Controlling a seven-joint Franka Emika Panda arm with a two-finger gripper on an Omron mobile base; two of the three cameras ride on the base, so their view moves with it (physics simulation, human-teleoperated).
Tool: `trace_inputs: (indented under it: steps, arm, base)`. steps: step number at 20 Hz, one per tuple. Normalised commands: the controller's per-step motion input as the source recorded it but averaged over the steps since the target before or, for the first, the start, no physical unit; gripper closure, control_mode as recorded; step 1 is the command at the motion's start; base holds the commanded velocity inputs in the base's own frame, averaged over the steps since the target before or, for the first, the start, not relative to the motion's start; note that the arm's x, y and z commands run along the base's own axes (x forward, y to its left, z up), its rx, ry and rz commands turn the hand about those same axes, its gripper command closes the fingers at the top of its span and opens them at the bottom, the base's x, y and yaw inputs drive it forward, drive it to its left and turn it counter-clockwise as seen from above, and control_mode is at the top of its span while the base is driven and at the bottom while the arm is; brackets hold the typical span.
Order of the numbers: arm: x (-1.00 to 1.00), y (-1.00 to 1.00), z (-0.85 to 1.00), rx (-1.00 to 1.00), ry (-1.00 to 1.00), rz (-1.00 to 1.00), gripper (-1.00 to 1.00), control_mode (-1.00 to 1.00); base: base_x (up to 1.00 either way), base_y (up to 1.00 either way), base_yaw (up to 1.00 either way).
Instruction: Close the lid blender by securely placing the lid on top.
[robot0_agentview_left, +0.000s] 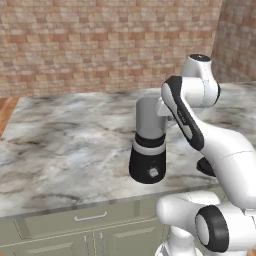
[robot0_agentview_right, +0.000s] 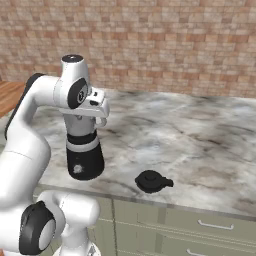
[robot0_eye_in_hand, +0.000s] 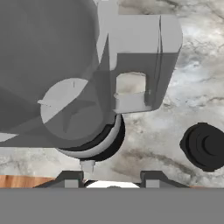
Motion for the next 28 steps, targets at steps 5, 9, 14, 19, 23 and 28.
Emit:
trace_inputs:
  steps: [5, 9, 14, 19, 23, 28]
  arm:
    - [-0.11, -0.19, -0.16, 0.01, 0.00, 0.00, -1.00, -1.00]
    - [-0.78, -0.94, -0.16, 0.10, -0.02, -0.16, -1.00, -1.00]
    - [-0.97, -1.00, -0.11, 0.19, -0.01, -0.30, -1.00, -1.00]
    - [-0.59, -1.00, -0.21, 0.24, 0.09, -0.38, -1.00, -1.00]
    - [-0.09, -0.98, -0.39, 0.26, 0.23, -0.43, -1.00, -1.00]
    - [0.19, -0.61, -0.58, 0.25, 0.22, -0.18, -1.00, -1.00]
  base:
    - [0.00, 0.00, 0.00]
    - [0.00, 0.00, 0.00]
    - [0.00, 0.00, 0.00]
    - [0.00, 0.00, 0.00]
    - [0.00, 0.00, 0.00]
    - [0.00, 0.00, 0.00]
